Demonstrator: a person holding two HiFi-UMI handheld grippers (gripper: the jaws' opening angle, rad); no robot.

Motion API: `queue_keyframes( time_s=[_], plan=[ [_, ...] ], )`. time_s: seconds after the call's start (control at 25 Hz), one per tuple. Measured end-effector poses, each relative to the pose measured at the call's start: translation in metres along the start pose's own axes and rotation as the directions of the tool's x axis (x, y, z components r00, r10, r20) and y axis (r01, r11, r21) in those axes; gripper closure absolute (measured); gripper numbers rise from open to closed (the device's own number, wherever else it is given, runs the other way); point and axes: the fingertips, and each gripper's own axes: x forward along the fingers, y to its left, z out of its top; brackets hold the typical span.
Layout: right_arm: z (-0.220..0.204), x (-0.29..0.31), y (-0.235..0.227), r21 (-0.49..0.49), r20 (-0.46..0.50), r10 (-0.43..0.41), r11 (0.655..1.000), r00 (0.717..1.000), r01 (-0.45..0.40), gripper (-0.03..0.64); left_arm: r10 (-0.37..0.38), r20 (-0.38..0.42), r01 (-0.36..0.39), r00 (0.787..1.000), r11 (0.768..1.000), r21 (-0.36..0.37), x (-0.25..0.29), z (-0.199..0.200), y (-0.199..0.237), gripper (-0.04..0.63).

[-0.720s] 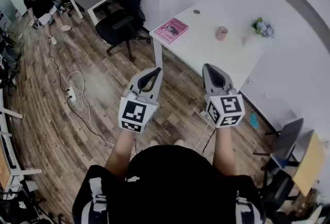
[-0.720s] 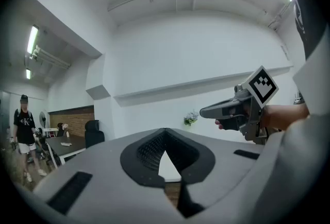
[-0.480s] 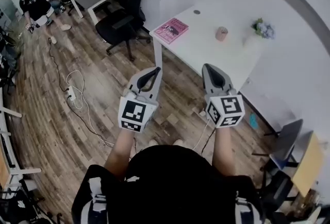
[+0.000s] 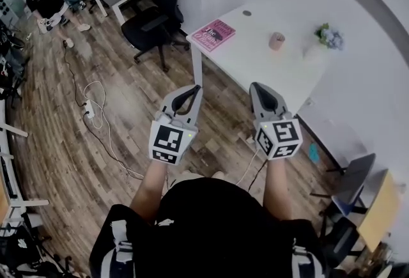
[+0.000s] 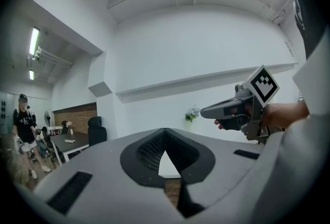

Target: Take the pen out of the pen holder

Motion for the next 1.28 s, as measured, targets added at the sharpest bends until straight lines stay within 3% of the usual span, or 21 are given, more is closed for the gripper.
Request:
queue_keyframes(
  time_s=[0.56, 1.28],
  plan=[
    [-0.022, -0.012, -0.038, 0.011, -0.01, 0.033, 0.999, 0.999, -0.033, 0.583, 0.016, -0.03, -0.016, 0.999, 1.0, 0.024, 0.028, -0.015, -0.037, 0.574],
    [-0.036, 0.061, -0.083, 0.016, -0.055, 0.014, 1.0, 0.998, -0.013, 0.582, -0.025, -0.029, 0.025, 0.999, 1.0, 0.004, 0.112, -0.025, 0.007, 0.574]
  ],
)
